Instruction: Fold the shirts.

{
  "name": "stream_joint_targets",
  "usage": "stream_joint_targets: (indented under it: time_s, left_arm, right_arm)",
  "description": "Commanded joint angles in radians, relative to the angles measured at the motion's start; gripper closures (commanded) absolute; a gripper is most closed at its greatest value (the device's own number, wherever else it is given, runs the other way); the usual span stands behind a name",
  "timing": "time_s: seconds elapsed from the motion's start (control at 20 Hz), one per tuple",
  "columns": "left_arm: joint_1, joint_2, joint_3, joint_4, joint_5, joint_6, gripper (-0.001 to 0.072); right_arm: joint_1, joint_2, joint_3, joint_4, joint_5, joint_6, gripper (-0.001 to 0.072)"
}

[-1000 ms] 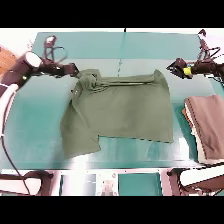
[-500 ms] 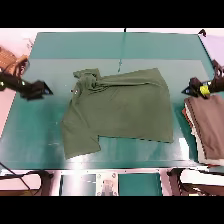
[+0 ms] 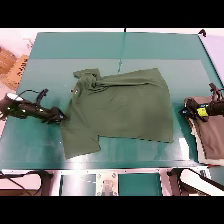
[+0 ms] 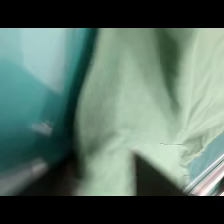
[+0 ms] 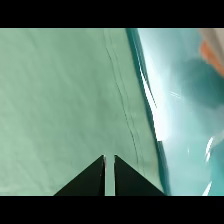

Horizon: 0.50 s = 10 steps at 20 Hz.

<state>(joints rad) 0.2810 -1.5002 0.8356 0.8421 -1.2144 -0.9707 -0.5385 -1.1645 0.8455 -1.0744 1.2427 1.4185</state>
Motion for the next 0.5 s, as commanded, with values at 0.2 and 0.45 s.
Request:
stream_joint_targets:
  time_s: [0.2, 0.45]
  left_arm:
    - [-0.018, -0.021, 0.073, -0.003, -0.008, 0.08, 0.0682]
    - [-0.018, -0.021, 0.097, 0.012, -0.025, 0.062, 0.0681]
  right_arm:
    - [-0.034, 0.027, -0.079, -0.081, 0.102, 0.092, 0.0439]
    - [-0.074, 0.033, -0.254, -0.113, 0.089, 0.156, 0.0178]
